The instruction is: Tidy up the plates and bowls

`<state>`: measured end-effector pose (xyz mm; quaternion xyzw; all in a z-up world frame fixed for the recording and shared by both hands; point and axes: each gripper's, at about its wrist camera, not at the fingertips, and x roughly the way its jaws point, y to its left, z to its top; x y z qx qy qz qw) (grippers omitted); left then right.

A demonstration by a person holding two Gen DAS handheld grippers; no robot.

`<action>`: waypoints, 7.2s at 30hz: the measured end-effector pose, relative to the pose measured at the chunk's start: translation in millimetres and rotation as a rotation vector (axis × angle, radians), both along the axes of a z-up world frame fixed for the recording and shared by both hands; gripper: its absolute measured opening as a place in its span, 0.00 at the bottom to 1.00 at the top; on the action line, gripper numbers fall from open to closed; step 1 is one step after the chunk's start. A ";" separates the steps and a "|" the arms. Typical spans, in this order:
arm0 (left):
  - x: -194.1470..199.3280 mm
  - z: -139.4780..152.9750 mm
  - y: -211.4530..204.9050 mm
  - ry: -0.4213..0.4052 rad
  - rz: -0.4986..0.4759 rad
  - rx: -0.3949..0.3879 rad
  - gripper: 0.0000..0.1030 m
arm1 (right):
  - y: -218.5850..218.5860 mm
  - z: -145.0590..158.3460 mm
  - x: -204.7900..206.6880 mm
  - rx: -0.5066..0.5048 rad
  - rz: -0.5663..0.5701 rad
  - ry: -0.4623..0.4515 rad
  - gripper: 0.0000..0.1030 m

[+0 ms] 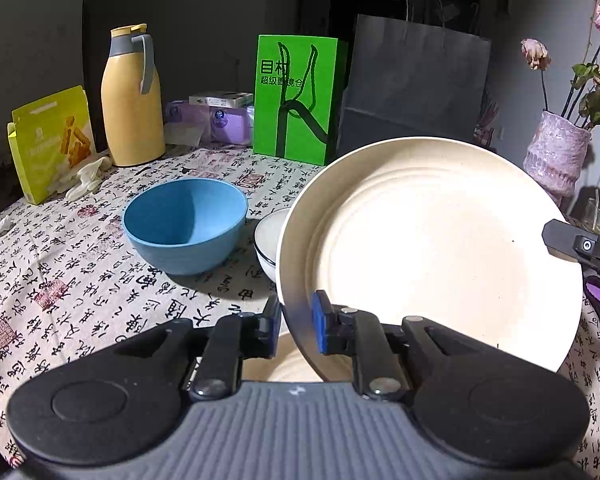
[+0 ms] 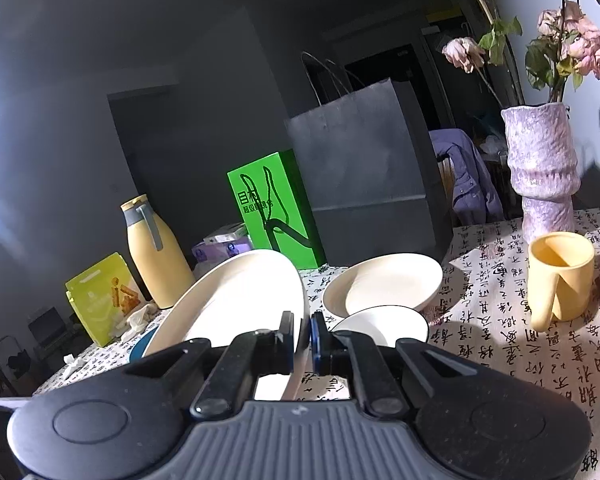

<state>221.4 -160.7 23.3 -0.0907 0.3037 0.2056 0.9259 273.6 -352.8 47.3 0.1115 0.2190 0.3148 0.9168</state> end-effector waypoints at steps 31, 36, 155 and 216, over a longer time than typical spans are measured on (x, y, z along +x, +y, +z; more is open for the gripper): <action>-42.4 13.2 11.2 -0.021 -0.067 -0.059 0.15 | 0.9 7.4 -33.9 -0.023 -0.025 0.034 0.08; -53.9 14.6 12.5 -0.027 -0.082 -0.067 0.15 | -0.3 9.7 -48.1 -0.022 -0.044 0.036 0.08; -84.0 -45.5 51.4 -0.011 -0.269 0.005 0.84 | 52.0 -80.2 -118.5 -0.255 -0.198 0.114 1.00; -113.0 -12.1 83.6 -0.085 -0.381 -0.079 1.00 | 40.6 -23.5 -134.7 -0.211 -0.254 0.129 1.00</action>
